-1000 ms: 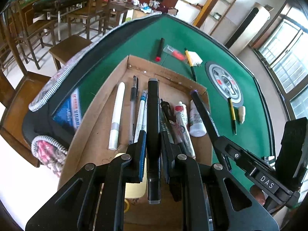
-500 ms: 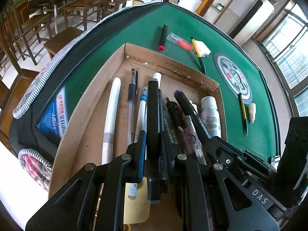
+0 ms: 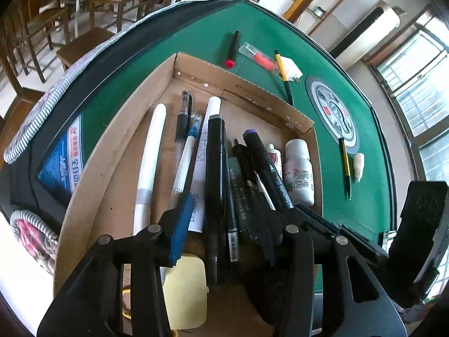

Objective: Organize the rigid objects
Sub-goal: 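Lower the pen and marker into the tray and open both tools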

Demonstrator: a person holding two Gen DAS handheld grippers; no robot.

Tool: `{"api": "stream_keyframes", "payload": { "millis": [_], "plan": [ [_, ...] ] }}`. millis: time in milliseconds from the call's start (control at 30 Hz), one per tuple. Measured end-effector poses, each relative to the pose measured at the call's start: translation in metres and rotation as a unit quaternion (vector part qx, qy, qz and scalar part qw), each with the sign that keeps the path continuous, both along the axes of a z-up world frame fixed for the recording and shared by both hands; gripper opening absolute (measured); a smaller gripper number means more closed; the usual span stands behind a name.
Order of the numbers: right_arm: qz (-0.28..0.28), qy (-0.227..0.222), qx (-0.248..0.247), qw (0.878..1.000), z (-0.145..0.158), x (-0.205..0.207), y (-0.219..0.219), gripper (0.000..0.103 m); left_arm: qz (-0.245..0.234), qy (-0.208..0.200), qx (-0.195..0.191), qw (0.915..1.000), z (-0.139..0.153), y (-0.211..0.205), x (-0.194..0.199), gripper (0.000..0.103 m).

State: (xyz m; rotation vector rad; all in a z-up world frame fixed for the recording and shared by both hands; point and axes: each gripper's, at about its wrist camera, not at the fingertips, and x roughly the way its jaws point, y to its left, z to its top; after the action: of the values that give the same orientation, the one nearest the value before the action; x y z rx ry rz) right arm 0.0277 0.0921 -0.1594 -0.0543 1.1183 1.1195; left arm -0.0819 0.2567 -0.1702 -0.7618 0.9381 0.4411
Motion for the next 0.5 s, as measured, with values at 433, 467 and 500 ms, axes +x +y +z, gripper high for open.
{"api": "stream_keyframes", "payload": {
  "millis": [433,467,500],
  "plan": [
    [0.018,0.0,0.082,0.996,0.041,-0.011,-0.042,0.044,0.033,-0.03,0.079,0.9959,0.058,-0.043,-0.017,0.044],
    [0.02,-0.002,0.085,0.996,0.044,-0.01,-0.046,0.044,0.027,-0.038,0.087,0.9952,0.066,-0.052,-0.016,0.044],
    [0.022,-0.004,0.089,0.996,0.048,-0.008,-0.051,0.044,0.023,-0.043,0.09,0.9947,0.071,-0.058,-0.014,0.044]
  ]
}}
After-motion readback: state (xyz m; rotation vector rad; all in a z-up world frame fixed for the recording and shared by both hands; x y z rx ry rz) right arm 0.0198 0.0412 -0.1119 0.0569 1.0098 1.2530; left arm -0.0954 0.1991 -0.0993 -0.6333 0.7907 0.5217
